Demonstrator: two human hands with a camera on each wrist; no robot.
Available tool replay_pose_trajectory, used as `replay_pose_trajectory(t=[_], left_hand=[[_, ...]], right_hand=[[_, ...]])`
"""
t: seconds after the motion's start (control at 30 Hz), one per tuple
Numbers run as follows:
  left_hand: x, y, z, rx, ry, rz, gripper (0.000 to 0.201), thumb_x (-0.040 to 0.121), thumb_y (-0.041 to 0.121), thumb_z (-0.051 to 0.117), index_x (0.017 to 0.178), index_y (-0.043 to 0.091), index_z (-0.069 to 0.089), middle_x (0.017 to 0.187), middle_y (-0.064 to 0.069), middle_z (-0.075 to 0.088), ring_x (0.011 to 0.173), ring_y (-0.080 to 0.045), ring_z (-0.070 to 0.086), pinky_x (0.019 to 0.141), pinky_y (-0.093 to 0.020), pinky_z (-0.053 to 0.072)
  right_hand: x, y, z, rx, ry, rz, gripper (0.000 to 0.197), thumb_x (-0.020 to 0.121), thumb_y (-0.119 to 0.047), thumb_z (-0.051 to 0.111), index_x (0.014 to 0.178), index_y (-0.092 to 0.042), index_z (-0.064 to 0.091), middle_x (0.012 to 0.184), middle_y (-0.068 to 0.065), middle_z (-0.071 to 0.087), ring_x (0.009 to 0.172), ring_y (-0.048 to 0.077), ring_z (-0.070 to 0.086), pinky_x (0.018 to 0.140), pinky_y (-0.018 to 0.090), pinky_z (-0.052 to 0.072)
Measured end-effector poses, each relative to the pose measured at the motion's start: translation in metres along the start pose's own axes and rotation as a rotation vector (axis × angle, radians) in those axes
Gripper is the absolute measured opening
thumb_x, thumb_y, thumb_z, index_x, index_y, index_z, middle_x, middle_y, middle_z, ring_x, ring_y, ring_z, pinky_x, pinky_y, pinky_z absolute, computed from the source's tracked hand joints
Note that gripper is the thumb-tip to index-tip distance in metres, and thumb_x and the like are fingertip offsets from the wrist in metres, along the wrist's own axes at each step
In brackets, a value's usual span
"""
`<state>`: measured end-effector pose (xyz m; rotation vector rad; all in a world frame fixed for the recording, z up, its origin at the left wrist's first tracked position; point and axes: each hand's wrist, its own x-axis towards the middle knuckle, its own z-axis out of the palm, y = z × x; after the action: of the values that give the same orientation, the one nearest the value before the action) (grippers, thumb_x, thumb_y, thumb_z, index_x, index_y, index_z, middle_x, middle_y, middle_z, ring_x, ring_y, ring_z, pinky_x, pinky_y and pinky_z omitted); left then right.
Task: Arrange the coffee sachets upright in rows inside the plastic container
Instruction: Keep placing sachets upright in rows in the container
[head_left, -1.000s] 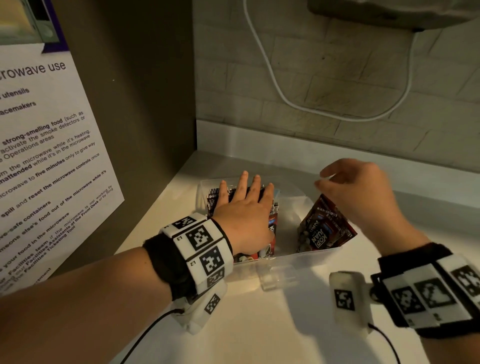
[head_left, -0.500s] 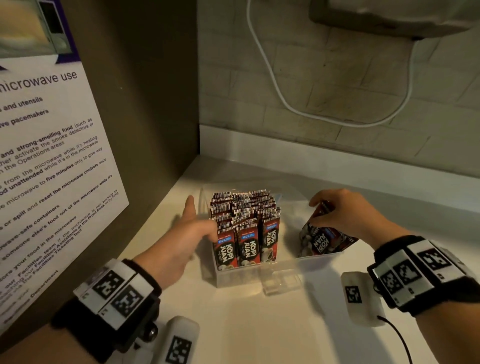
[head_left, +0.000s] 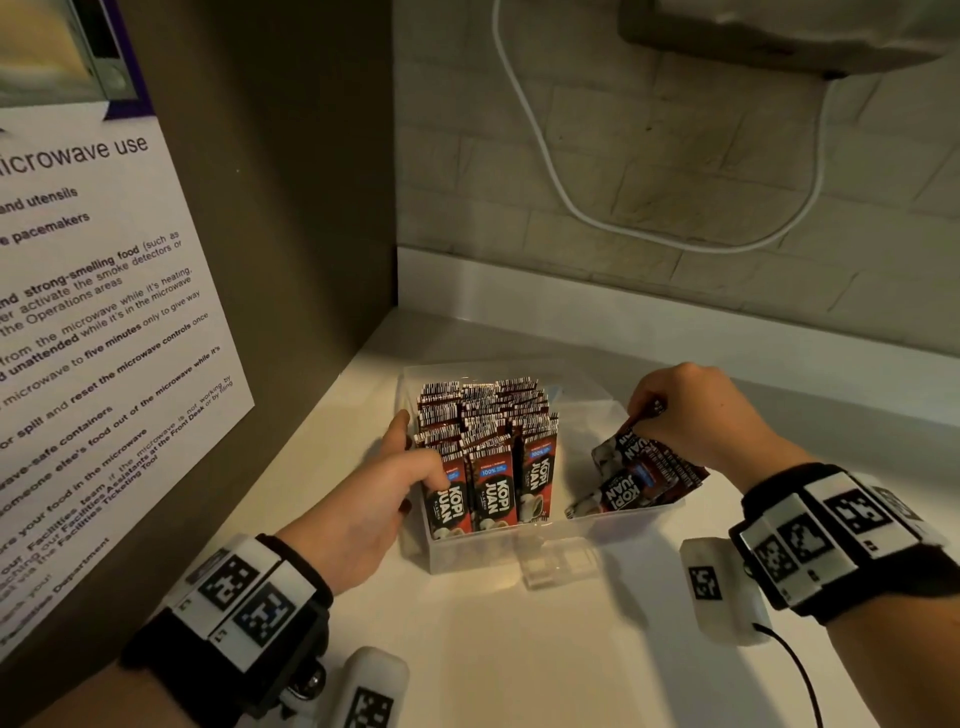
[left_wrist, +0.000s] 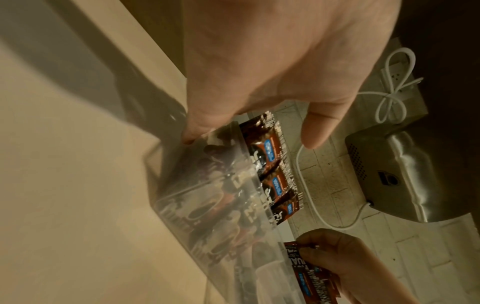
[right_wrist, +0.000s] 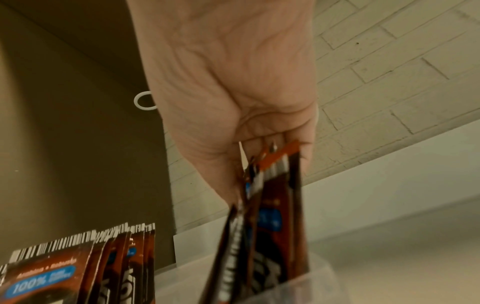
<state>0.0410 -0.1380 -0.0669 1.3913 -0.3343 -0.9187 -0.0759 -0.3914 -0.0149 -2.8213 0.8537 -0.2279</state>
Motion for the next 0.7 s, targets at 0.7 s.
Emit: replay_pose_trajectory(t=[0.7], left_hand=[[-0.002,0.013,0.0,0.039,0.069,-0.001,0.046,0.073,0.008,0.058,0.107,0.038,0.052,0.11,0.005,0.064,0.111,-0.013,0.053,0.108,-0.036,0.031]], right_hand=[[-0.004,0.006,-0.018,0.232,0.369,0.026,0.011,0.08,-0.003,0.068,0.085,-0.013,0.071,0.081,-0.001,0.062,0.076,0.017,0.055,0.058,0.02,0.038]])
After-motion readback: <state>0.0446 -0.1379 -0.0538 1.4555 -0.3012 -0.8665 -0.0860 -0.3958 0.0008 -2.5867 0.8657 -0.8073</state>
